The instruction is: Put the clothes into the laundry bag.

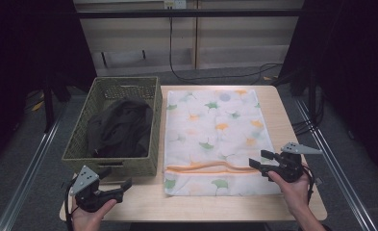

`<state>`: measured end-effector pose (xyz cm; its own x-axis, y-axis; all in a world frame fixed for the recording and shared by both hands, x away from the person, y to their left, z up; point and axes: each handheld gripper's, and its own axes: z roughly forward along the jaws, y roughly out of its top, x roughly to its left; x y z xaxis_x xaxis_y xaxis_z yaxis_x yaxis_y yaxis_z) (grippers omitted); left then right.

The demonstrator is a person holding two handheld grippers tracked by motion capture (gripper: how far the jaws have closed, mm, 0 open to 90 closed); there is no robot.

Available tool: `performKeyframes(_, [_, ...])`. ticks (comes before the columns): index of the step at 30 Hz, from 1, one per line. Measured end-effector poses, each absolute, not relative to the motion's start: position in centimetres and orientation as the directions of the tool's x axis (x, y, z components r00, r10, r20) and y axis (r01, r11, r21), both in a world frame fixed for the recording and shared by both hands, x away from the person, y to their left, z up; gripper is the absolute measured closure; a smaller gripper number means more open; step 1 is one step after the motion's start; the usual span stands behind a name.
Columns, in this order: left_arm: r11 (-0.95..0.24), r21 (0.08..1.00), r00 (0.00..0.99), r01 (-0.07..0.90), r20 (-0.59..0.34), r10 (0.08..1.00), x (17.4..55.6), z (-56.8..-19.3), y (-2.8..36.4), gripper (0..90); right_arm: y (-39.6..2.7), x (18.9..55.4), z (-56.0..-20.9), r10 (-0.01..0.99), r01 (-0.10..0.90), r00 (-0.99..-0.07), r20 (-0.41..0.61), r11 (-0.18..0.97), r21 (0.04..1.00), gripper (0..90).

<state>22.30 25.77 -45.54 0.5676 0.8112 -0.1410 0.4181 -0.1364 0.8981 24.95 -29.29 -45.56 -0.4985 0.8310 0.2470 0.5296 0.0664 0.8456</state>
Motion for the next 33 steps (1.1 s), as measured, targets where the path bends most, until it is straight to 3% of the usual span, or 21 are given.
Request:
performKeyframes(7, [-0.14,0.898,0.572,0.416,-0.14,0.808,22.4,-45.6,25.4,12.0,-28.8,25.4,-45.8,0.794,0.528,-0.541,0.277,0.065,0.847,35.1])
performKeyframes(11, [-0.163,0.902,0.583,0.399,-0.112,0.805,22.1,-45.4,25.1,12.0,-27.9,25.6,-45.8,0.759,0.524,-0.599,0.256,0.13,0.841,36.6])
performKeyframes(17, [-0.181,0.902,0.593,0.392,-0.097,0.799,21.5,-45.3,25.6,12.0,-26.9,26.0,-45.4,0.697,0.525,-0.669,0.259,0.197,0.828,30.0])
performKeyframes(22, [-0.167,0.904,0.589,0.394,-0.11,0.801,21.4,-45.3,26.0,12.0,-25.9,26.8,-45.5,0.688,0.512,-0.699,0.197,0.289,0.809,29.0])
performKeyframes(27, [-0.167,0.904,0.584,0.393,-0.104,0.805,21.8,-45.3,25.7,12.0,-23.7,28.1,-46.4,0.668,0.523,-0.727,0.159,0.389,0.758,37.5])
performKeyframes(33, [-0.185,0.907,0.607,0.379,-0.093,0.789,21.7,-45.2,25.8,12.0,-21.9,29.8,-46.0,0.663,0.52,-0.731,0.162,0.388,0.761,43.7])
